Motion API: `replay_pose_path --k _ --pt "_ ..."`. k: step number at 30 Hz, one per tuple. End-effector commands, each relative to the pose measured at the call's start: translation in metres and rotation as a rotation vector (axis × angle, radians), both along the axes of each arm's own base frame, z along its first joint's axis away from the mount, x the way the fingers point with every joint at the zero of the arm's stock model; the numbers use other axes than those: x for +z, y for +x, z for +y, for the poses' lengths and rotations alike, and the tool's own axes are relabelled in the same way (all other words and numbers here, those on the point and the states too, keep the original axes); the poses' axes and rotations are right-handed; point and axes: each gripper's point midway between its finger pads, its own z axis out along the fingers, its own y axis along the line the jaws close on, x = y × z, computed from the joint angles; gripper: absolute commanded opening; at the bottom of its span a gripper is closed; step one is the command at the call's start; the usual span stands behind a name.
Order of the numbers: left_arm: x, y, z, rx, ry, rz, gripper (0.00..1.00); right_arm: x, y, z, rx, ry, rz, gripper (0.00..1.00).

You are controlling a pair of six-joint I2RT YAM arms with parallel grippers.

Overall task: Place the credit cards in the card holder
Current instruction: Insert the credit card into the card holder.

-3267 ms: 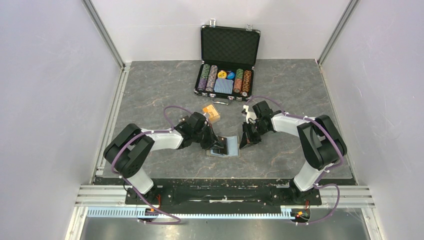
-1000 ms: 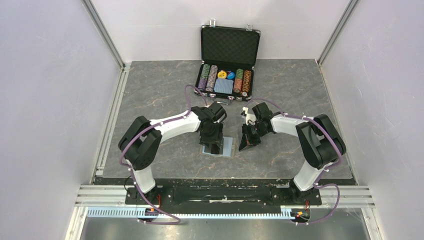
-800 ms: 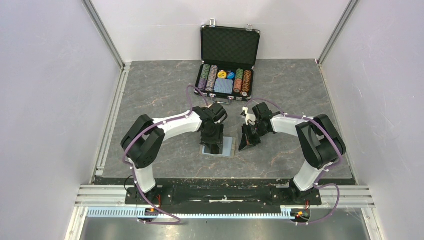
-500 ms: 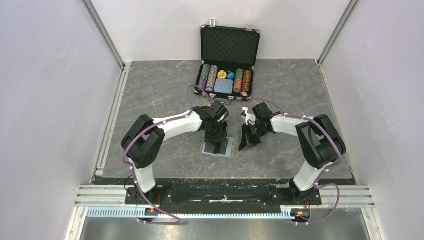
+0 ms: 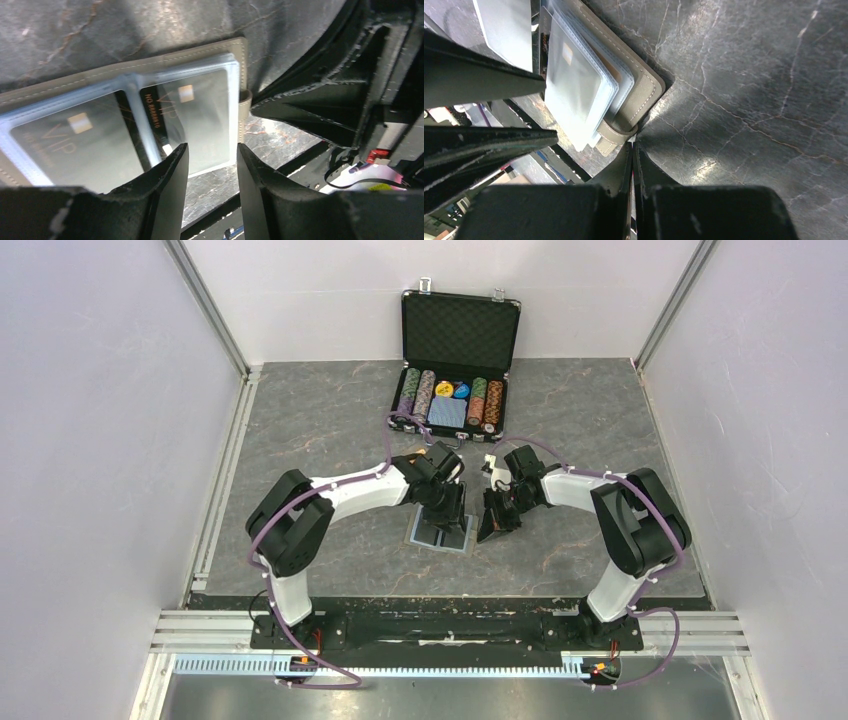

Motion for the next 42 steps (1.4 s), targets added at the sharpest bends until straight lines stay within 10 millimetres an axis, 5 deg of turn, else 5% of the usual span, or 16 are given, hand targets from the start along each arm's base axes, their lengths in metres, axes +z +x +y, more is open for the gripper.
replay_pose_path --k 1,11,21,33,42 --pt "0.023 0.004 -0.024 -0.031 -0.101 -0.038 0.46 -0.007 -0.004 -0.002 0.023 -0.016 0.001 0.00" --pt "0.037 0.011 -0.004 0.026 -0.053 -0.090 0.46 0.011 0.013 -0.010 0.016 -0.058 -0.127 0.05" --pt "0.013 0.015 0.004 0.033 0.036 -0.050 0.26 0.040 0.033 0.004 -0.028 0.078 -0.260 0.42" --pt "-0.019 0.006 0.014 0.028 0.112 0.008 0.17 0.029 0.022 0.026 -0.019 0.243 -0.173 0.39" --pt "-0.030 0.003 0.017 0.025 0.134 0.032 0.11 0.010 0.001 0.020 0.015 0.228 -0.107 0.36"
